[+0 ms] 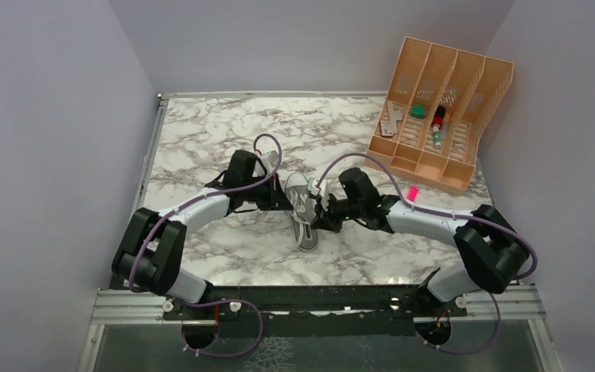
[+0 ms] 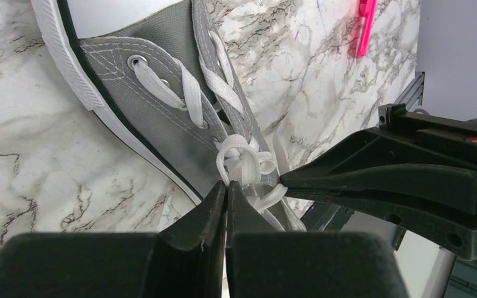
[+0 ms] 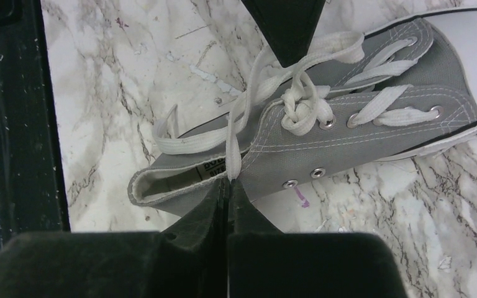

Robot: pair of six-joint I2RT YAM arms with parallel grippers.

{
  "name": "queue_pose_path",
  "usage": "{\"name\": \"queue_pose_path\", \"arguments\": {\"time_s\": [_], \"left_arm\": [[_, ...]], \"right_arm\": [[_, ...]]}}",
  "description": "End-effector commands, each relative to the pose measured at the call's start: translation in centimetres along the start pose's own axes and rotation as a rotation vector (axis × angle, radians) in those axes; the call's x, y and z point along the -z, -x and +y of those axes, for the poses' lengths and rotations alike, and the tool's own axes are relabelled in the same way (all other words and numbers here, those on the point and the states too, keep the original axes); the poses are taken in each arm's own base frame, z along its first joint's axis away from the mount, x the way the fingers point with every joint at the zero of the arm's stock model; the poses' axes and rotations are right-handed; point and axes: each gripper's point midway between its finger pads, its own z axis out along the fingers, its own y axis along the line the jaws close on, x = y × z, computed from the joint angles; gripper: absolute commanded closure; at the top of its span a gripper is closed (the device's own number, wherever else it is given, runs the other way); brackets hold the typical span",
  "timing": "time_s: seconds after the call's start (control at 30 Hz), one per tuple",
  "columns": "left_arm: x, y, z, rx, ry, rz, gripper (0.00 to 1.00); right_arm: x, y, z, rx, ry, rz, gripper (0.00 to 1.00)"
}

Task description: Tie the shoes

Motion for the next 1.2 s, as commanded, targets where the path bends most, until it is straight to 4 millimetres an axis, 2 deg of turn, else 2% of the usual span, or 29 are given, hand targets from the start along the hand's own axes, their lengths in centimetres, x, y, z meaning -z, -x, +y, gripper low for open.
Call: {"name": "queue_pose_path", "arguments": {"time_s": [0.0, 0.13, 0.27, 0.37, 0.57, 0.8, 0.93, 1.0, 1.17], "left_arm": [[0.7, 0.7, -1.0, -0.040, -0.013, -0.025, 0.96], [1.3, 0.0, -0.8, -0.035, 0.003, -0.032, 0.96], [1.8, -0.8, -0.8, -0.031, -0.002, -0.055, 0.96], [2.1, -1.3, -0.7, -0.017, -0.005, -0.070, 0.95], [1.7, -2.8, -0.3, 0.046, -0.008, -0.027, 0.94], [2.6, -4.7, 1.1, 0.091, 0.078, -0.003, 0.92], [3.0, -5.5, 1.6, 0.101, 0.104, 0.001, 0.85], [3.1, -5.7, 1.8, 0.108, 0.120, 0.005, 0.78], [4.0, -5.2, 2.2, 0.078, 0.186, 0.003, 0.66]], "right_arm": [[0.6, 1.8, -0.7, -0.028, -0.058, -0.058, 1.00], [1.6, 3.2, -0.7, -0.198, -0.111, -0.072, 0.99], [1.6, 3.0, -0.1, -0.449, -0.139, -0.105, 1.00], [1.3, 2.6, -0.9, -0.547, -0.191, -0.119, 0.99], [0.1, 3.3, -1.5, -0.584, -0.175, -0.131, 0.99], [-0.2, 2.6, -1.7, -0.638, -0.200, -0.121, 1.00], [-0.2, 3.1, -1.5, -0.628, -0.175, -0.122, 0.99], [-0.2, 3.2, -1.5, -0.616, -0.173, -0.117, 0.99], [-0.2, 3.0, -1.5, -0.585, -0.167, -0.089, 0.99]]}}
